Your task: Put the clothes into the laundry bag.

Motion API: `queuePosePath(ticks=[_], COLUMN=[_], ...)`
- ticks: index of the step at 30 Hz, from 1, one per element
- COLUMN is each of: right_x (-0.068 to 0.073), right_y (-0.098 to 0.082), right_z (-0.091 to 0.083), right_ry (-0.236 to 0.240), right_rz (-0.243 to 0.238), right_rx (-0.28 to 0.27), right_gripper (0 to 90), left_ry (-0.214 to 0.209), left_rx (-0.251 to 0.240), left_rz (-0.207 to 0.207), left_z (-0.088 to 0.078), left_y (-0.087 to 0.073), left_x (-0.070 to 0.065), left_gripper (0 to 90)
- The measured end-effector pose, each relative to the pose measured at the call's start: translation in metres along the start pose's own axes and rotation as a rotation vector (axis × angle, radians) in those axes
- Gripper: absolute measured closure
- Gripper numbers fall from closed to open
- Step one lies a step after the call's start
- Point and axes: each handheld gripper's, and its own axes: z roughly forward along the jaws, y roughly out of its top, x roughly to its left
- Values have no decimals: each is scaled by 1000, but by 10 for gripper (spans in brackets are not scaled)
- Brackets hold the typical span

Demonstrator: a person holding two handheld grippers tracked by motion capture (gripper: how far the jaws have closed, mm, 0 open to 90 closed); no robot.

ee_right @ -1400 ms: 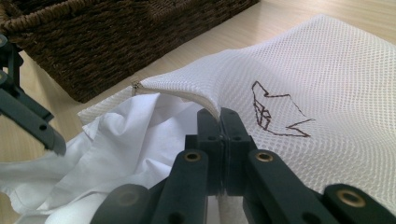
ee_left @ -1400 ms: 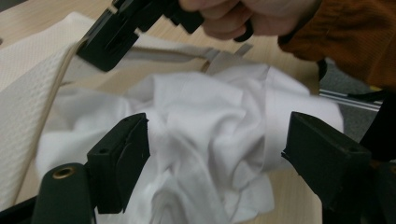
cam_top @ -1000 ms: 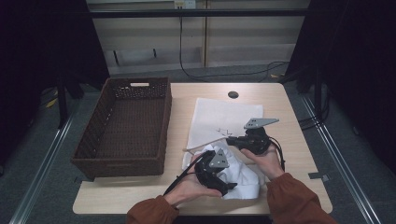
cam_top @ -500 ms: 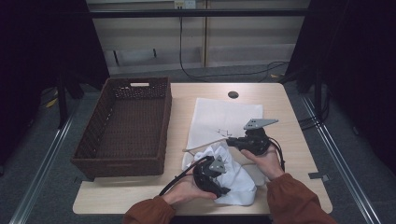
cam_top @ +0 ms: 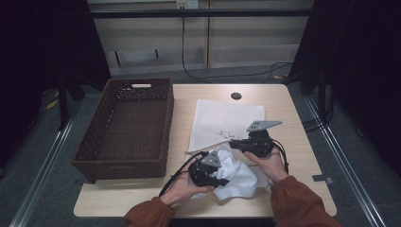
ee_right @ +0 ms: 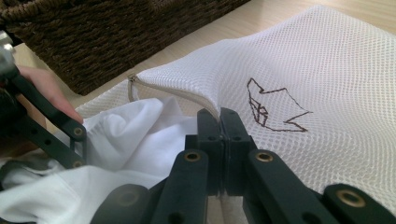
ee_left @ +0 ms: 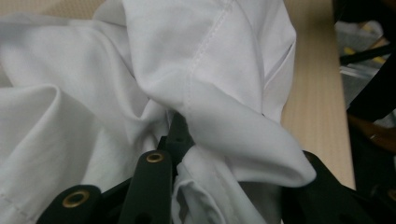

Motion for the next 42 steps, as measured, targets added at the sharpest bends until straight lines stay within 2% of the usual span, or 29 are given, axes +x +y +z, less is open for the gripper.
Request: queuePosePath(ticks=[1, 2, 3, 5, 8, 10, 11, 12, 13, 14, 19, 22, 26, 27, 28, 32, 35, 40, 42], right_x=[0, 0, 0, 0, 1, 1, 1, 1, 0, 1, 0, 0, 0, 1, 2, 3, 3, 4, 6], right_y=[0, 0, 0, 0, 0, 1, 1, 1, 1, 1, 1, 1, 1, 2, 2, 3, 4, 6, 7], right_z=[0, 0, 0, 0, 0, -1, -1, -1, -1, -1, -4, -6, -7, -7, -7, -8, -9, -11, -11], right_ry=[-1, 0, 2, 4, 3, 4, 3, 5, 3, 2, -3, -1, -3, -1, -1, -2, 3, 8, 9], right_rz=[0, 0, 0, 1, 1, 5, 5, 8, 7, 10, 12, 12, 12, 11, 11, 2, -2, -3, -4], right_rx=[0, -1, -2, -3, -5, -7, -7, -8, -7, -6, -14, -18, -22, -21, -22, -20, -25, -35, -38], right_gripper=[885, 884, 885, 885, 885, 885, 884, 885, 885, 885, 885, 885, 885, 884, 885, 884, 884, 884, 884], left_ry=[6, -2, 2, 46, 76, 95, 112, 109, 114, 131, 179, 217, 233, 243, 249, 274, 279, 284, 298], left_rx=[-1, -21, -38, -33, -74, -54, -54, -64, -52, -65, -35, -38, -45, -45, -63, -65, -74, -64, -72], left_rz=[10, -10, -12, -24, -44, -42, -47, -55, -52, -63, -80, -91, -121, -113, -123, -143, -160, -164, -169], left_z=[-3, -7, -9, -16, -21, -21, -20, -18, -18, -16, -11, -10, -7, -7, -6, 0, 2, 4, 4], left_y=[1, 3, 4, 7, 9, 9, 9, 8, 9, 8, 7, 7, 6, 6, 6, 5, 7, 11, 15], left_x=[2, 4, 4, 6, 11, 13, 13, 14, 15, 15, 22, 25, 29, 30, 32, 35, 37, 40, 41], left_gripper=[666, 666, 666, 667, 668, 670, 672, 672, 673, 674, 679, 683, 685, 685, 685, 685, 685, 685, 684])
